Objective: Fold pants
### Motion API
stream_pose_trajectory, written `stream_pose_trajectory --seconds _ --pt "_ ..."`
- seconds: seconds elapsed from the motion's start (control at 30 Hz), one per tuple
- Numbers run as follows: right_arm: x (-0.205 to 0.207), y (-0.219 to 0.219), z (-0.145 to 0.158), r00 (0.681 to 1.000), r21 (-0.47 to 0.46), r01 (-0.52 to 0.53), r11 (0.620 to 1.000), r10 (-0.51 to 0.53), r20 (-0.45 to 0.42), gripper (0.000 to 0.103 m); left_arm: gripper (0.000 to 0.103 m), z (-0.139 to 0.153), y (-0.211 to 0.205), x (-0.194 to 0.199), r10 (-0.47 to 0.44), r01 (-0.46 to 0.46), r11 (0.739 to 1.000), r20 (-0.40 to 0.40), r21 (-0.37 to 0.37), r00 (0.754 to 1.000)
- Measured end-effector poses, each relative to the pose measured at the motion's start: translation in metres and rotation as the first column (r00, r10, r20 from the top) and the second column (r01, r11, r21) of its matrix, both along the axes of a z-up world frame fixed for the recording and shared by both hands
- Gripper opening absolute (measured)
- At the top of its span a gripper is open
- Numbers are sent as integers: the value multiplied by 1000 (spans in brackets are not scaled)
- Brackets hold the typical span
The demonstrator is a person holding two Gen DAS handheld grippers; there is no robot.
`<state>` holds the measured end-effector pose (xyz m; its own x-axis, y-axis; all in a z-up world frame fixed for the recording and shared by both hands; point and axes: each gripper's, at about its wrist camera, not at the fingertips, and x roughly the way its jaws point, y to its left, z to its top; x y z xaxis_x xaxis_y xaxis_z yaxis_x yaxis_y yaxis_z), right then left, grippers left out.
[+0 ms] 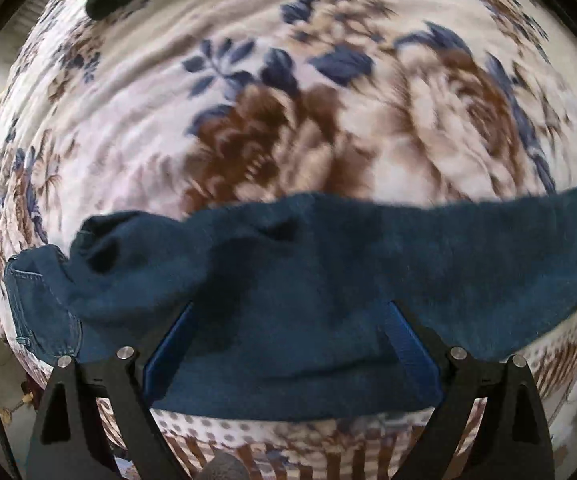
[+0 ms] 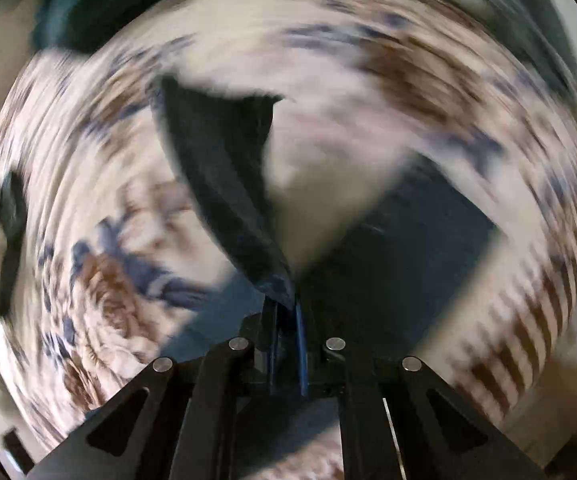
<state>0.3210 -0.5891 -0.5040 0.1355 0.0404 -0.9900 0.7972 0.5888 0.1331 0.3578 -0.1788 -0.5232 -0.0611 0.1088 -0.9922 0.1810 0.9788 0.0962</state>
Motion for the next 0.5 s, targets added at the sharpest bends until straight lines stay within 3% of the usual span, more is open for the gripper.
stream_pose_trajectory --seconds 0.1,0.2,0.23,0.33,0.5 --pt "-69 -29 -34 992 111 127 986 -125 -27 10 94 -8 -6 -11 -13 13 1000 -16 -3 1000" --pt "-103 -50 -62 975 212 222 952 -220 -32 11 94 -14 -10 -17 -7 7 1000 -29 -8 1000" --pt "-111 -52 -63 971 214 237 948 -239 -18 19 94 -18 -13 -21 -7 7 1000 -25 -7 1000" --pt "-121 -61 -54 953 186 286 940 -300 49 46 94 -22 -19 -24 -10 10 1000 -18 -6 1000" --pt "-113 -76 -73 950 217 299 929 -312 27 46 94 -21 -36 -23 -10 10 1000 -9 -1 1000"
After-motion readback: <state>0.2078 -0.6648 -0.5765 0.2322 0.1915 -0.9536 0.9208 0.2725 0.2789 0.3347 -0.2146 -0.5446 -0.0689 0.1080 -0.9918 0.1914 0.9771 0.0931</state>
